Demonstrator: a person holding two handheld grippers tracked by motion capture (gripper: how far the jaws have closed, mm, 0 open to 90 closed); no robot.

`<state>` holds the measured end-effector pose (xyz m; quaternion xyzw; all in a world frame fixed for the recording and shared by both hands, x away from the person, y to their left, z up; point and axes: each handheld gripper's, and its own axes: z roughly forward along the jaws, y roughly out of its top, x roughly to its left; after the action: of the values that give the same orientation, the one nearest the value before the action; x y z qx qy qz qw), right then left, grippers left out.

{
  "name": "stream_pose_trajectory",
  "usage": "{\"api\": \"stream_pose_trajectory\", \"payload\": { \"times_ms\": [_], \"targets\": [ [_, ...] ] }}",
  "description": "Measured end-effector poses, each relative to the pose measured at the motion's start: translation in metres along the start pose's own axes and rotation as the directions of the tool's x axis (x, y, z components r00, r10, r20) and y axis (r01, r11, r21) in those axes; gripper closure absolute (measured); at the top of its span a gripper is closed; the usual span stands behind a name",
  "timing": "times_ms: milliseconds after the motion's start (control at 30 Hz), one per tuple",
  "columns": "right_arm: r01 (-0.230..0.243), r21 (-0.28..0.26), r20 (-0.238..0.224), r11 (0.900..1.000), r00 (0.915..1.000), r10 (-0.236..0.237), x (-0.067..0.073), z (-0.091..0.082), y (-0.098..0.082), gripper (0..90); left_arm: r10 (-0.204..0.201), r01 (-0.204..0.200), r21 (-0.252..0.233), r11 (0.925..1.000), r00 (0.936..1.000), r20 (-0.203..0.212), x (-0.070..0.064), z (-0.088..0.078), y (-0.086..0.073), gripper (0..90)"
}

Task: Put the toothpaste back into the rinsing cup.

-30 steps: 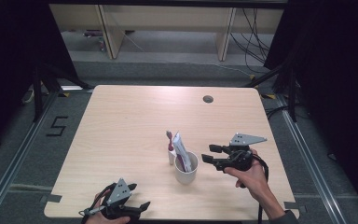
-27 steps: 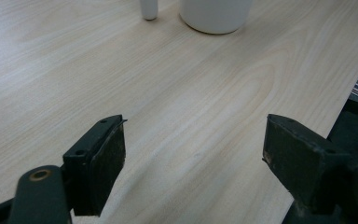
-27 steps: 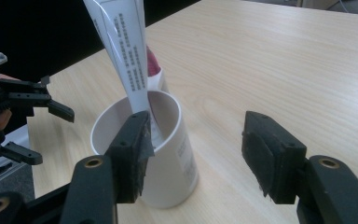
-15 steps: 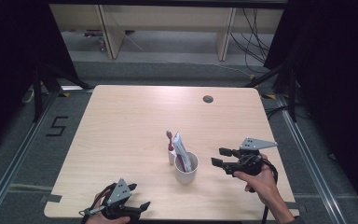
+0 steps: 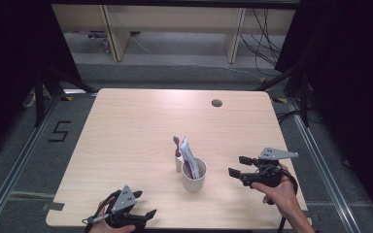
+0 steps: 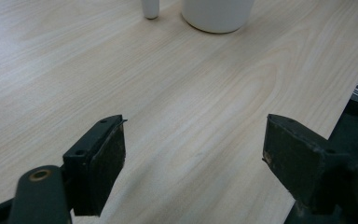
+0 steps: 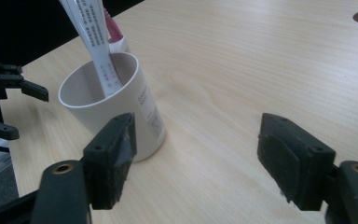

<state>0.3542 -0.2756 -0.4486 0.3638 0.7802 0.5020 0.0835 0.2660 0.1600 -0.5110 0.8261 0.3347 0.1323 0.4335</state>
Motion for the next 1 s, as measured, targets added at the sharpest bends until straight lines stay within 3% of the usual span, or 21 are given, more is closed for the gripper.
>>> {"api": "stream_pose_trajectory", "payload": {
  "times_ms": [33,67,133,167,200,233,267,333,500,667,700,767,800,867,900,933,967,1000],
  "targets": [
    [-0.039,0.015,-0.006,0.999,0.9992,0.039,0.002,-0.001,-0.001,24.4,-0.001,0.001,-0.001,1.0,1.0,0.003,0.0,0.0,0.0,20.7],
    [0.003,0.007,0.018,1.0,0.9998,-0.003,-0.001,-0.002,-0.002,23.3,0.01,-0.01,0.006,0.9999,0.9999,-0.005,0.001,0.0,0.0,20.7],
    [-0.038,0.02,0.01,0.999,0.9992,0.038,0.0,-0.004,-0.004,20.4,0.021,-0.021,0.016,0.9997,0.9998,-0.006,0.002,0.0,0.001,20.6],
    [-0.009,0.004,0.026,1.0,0.9996,0.009,-0.002,-0.004,-0.006,17.7,0.022,-0.021,0.022,0.9995,0.9997,-0.008,0.002,-0.001,0.001,20.6],
    [-0.018,0.007,0.028,1.0,0.9994,0.018,-0.002,-0.004,-0.007,15.4,-0.001,0.001,0.002,1.0,1.0,-0.001,0.001,0.0,0.001,20.6],
    [-0.04,0.004,0.028,0.999,0.9988,0.039,-0.001,-0.005,-0.008,15.6,0.0,0.0,0.005,1.0,1.0,-0.002,0.001,0.0,0.001,20.5],
    [-0.012,0.007,0.025,1.0,0.9996,0.012,-0.003,-0.006,-0.009,15.3,0.008,-0.008,0.01,0.9999,1.0,-0.001,0.002,0.0,0.001,20.5],
    [-0.031,0.002,0.025,1.0,0.9992,0.031,-0.002,-0.007,-0.012,15.4,0.009,-0.009,0.012,0.9999,1.0,-0.002,0.002,0.0,0.001,20.3],
    [-0.028,0.016,0.035,0.999,0.999,0.028,-0.005,-0.01,-0.018,15.4,-0.004,0.004,-0.002,1.0,1.0,-0.005,0.001,0.0,0.0,20.2],
    [-0.044,0.008,0.036,0.999,0.9984,0.044,-0.006,-0.011,-0.024,15.5,0.016,-0.016,0.019,0.9997,0.9998,-0.01,0.002,-0.001,0.0,20.1],
    [-0.029,0.008,0.044,1.0,0.9986,0.029,-0.007,-0.012,-0.024,15.5,0.016,-0.016,0.02,0.9997,0.9998,-0.01,0.002,-0.001,0.0,20.1],
    [-0.045,0.017,0.039,0.999,0.9983,0.044,-0.007,-0.015,-0.025,15.5,0.014,-0.014,0.013,0.9998,0.9999,-0.009,0.003,-0.001,0.0,20.0],
    [-0.025,0.012,0.046,1.0,0.9986,0.025,-0.008,-0.016,-0.026,15.5,0.015,-0.015,0.014,0.9998,0.9998,-0.011,0.003,-0.001,0.0,19.8],
    [-0.059,0.019,0.046,0.998,0.9972,0.058,-0.006,-0.018,-0.028,15.4,-0.002,0.002,0.003,1.0,0.9999,-0.011,0.001,0.0,-0.001,19.4],
    [-0.037,0.02,0.055,0.999,0.9979,0.035,-0.007,-0.019,-0.028,15.4,0.002,-0.002,0.012,0.9999,1.0,-0.009,0.001,0.0,-0.001,19.3],
    [-0.068,0.026,0.05,0.997,0.9965,0.067,-0.006,-0.02,-0.029,15.4,-0.001,0.001,0.001,1.0,1.0,-0.006,0.001,0.0,-0.002,19.2],
    [-0.027,0.017,0.065,0.999,0.9975,0.026,-0.008,-0.021,-0.03,15.4,-0.002,0.002,0.006,1.0,0.9999,-0.01,0.001,-0.001,-0.001,19.2],
    [-0.052,0.027,0.064,0.998,0.9967,0.051,-0.007,-0.021,-0.031,15.5,0.0,0.0,0.005,1.0,0.9999,-0.012,0.001,-0.001,-0.001,19.0]
  ]
}}
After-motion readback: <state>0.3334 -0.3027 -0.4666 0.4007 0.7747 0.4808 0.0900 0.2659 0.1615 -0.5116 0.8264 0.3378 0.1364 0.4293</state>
